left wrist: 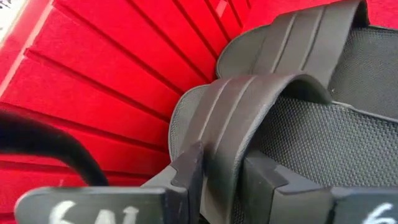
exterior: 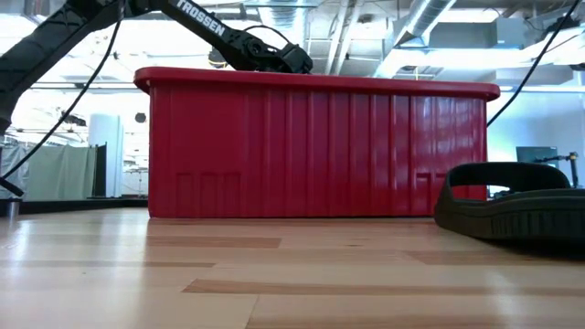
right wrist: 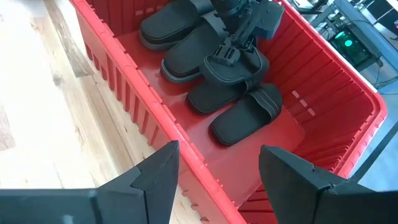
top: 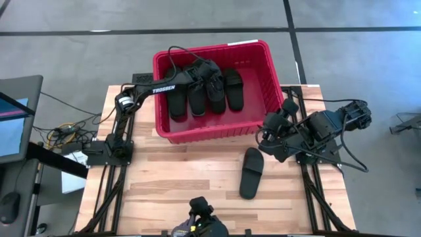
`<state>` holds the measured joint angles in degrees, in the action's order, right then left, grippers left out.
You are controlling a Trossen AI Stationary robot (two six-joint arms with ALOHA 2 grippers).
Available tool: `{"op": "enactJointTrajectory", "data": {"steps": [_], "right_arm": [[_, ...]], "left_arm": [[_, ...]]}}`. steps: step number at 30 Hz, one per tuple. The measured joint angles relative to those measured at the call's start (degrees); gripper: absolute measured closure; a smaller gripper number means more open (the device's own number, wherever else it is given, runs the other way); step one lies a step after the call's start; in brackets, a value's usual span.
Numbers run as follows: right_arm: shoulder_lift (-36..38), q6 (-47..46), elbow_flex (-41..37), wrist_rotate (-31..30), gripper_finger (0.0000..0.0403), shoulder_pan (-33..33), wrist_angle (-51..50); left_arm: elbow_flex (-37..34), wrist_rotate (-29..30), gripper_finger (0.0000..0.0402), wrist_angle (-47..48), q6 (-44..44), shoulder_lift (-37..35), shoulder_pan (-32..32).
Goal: Pick and place slides into bin
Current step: Put the black slipper into the red container
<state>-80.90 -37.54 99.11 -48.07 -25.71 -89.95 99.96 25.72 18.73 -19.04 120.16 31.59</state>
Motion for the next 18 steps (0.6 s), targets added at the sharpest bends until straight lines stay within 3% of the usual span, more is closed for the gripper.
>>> {"op": "enactJointTrajectory", "data": {"steps": [18], "right_arm": [[0.0,0.0,0.0,0.3,0.0196,-0.2,0.0]], "left_arm": [[0.0,-4.4,0.0329,2.1,6.0,0.0,1.0]]}}
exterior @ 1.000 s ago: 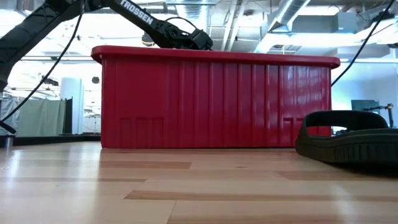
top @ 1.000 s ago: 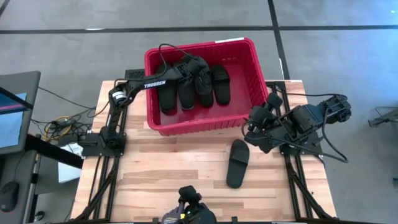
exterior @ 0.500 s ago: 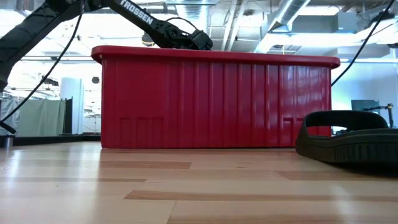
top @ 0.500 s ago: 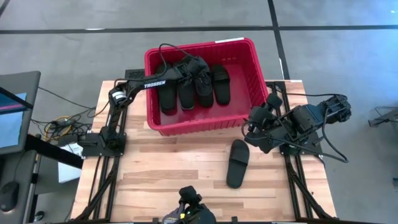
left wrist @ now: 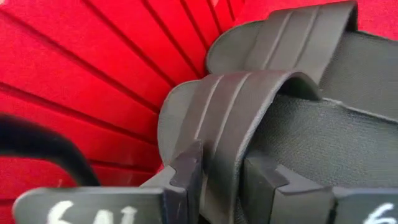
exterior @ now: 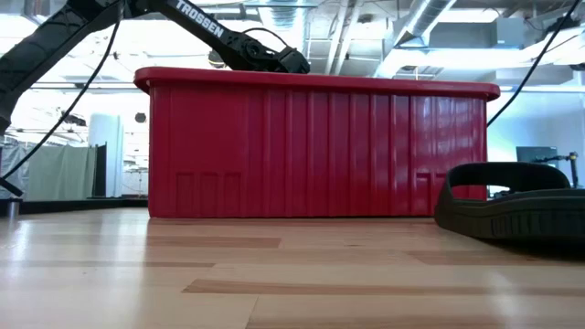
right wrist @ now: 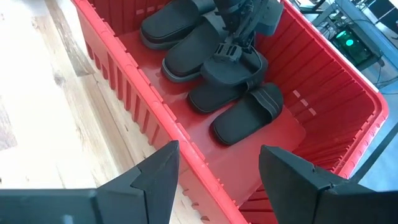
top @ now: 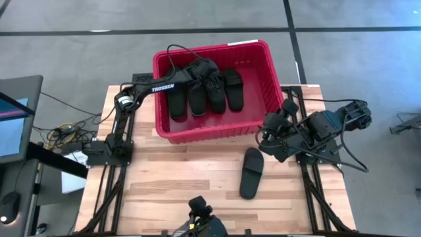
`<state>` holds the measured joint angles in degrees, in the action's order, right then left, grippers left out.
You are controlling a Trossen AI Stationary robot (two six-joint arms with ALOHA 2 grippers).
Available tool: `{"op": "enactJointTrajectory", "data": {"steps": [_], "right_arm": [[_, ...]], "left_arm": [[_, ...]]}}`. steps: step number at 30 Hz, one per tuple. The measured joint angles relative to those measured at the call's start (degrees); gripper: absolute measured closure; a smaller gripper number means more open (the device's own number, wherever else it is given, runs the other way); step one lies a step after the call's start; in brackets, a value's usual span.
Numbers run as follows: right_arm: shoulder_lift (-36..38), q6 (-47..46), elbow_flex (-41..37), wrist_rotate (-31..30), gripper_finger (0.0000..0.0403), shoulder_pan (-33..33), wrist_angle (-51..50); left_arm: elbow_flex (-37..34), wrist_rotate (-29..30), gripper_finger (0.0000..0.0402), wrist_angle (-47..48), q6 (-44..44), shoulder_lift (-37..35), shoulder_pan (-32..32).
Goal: Pick and place slides into bin
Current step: Put the black slipper into the red container
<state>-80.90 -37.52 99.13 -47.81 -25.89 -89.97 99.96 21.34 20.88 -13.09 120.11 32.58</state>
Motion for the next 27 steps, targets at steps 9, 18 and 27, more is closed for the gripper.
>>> {"op": "enactJointTrajectory", "data": {"steps": [9,18,27], "right_arm": [[0.0,0.1,0.0,0.0,0.0196,0.0,0.0],[0.0,0.3,0.0,0.2,0.0196,0.0,0.0],[0.0,0.5,0.0,0.4,0.0196,0.0,0.0]], "left_arm": [[0.0,-1.2,0.0276,0.1,0.7,0.0,0.1],[0.0,-4.1,0.0251,0.2,0.6,0.0,0.2],[0.0,-7.2,0.0251,0.2,0.7,0.0,0.3]]}}
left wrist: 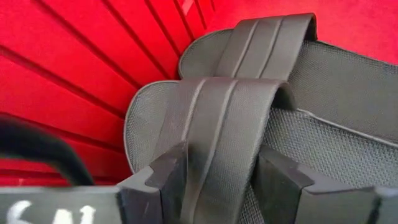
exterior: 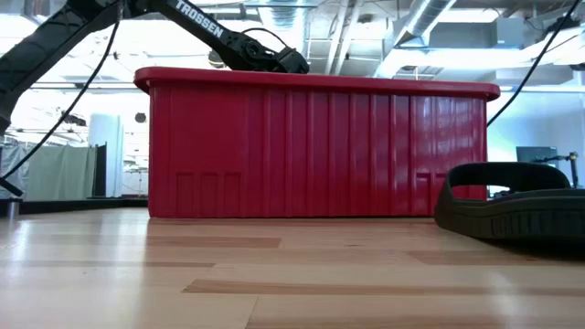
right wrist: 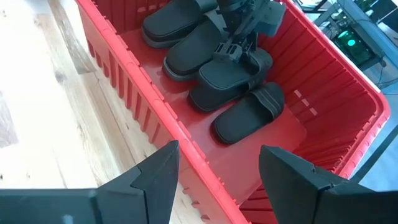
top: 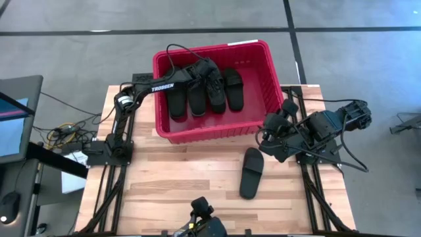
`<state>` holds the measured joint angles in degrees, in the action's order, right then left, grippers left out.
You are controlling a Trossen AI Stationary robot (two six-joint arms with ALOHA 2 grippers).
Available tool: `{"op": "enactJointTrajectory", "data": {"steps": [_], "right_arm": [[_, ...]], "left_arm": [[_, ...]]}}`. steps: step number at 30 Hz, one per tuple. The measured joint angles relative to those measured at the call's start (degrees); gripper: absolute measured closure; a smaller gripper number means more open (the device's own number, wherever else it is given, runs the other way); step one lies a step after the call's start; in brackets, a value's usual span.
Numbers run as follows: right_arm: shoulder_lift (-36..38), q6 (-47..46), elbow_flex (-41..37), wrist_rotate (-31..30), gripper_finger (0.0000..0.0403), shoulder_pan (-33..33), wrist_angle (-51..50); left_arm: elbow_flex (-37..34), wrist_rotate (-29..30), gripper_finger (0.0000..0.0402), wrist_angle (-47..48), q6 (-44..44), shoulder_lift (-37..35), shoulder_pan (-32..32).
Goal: Pick and place slides into bin
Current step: Put the black slipper into the red container
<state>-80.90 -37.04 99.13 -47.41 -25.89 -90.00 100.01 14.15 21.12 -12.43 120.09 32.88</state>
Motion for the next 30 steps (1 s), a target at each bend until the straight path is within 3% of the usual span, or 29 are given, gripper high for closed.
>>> {"op": "enactJointTrajectory", "data": {"steps": [13,30], "right_arm": [[0.0,0.0,0.0,1.1,0.0196,0.0,0.0],[0.0,0.0,0.0,1.1,0.0196,0.0,0.0]], "left_arm": [[0.0,-1.7,0.0250,0.0,3.1,0.0,0.4],[0.0,-1.7,0.0250,-2.3,-0.7,0.0,0.1]]}}
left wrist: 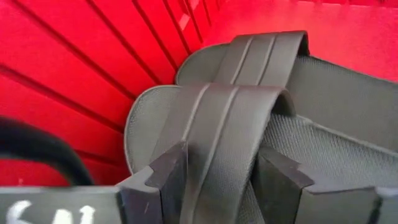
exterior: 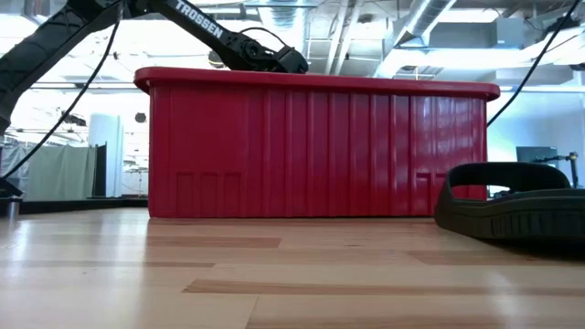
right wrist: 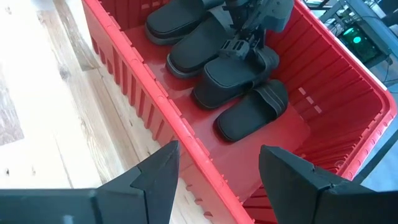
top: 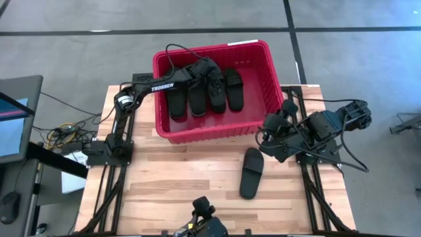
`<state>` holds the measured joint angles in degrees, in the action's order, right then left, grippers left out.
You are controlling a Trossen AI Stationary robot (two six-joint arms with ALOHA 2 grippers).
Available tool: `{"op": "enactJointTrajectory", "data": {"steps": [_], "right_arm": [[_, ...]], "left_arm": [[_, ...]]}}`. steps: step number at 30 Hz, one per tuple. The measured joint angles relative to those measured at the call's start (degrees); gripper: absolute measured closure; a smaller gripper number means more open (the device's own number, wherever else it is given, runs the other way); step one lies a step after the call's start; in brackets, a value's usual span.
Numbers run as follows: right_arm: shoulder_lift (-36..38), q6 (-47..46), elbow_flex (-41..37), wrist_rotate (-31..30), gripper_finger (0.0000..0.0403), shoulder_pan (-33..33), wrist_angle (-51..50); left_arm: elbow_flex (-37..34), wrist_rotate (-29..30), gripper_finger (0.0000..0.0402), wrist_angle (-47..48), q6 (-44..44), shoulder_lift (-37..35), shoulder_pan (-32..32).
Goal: Pick and place slides into bin
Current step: Put the black slipper into the red container
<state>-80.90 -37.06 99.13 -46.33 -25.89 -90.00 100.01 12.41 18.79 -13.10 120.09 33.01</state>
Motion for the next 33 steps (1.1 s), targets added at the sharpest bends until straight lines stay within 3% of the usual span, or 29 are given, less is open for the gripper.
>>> {"op": "enactJointTrajectory", "data": {"steps": [9,17,26,33], "right_arm": [[0.0,0.0,0.0,0.0,0.0196,0.0,0.0],[0.0,0.0,0.0,0.2,0.0196,0.0,0.0],[0.0,0.0,0.0,1.3,0.0196,0.0,0.0],[0.0,0.0,0.0,1.4,0.0196,0.0,0.0]], "left_arm": [[0.0,-1.0,0.0234,0.1,0.1,0.0,0.0],[0.0,2.4,0.0210,0.3,2.0,0.0,-0.1],[0.0,2.6,0.0209,0.3,2.0,0.0,-1.0],[0.0,6.4,0.0209,-0.1,1.9,0.0,-1.7]]}}
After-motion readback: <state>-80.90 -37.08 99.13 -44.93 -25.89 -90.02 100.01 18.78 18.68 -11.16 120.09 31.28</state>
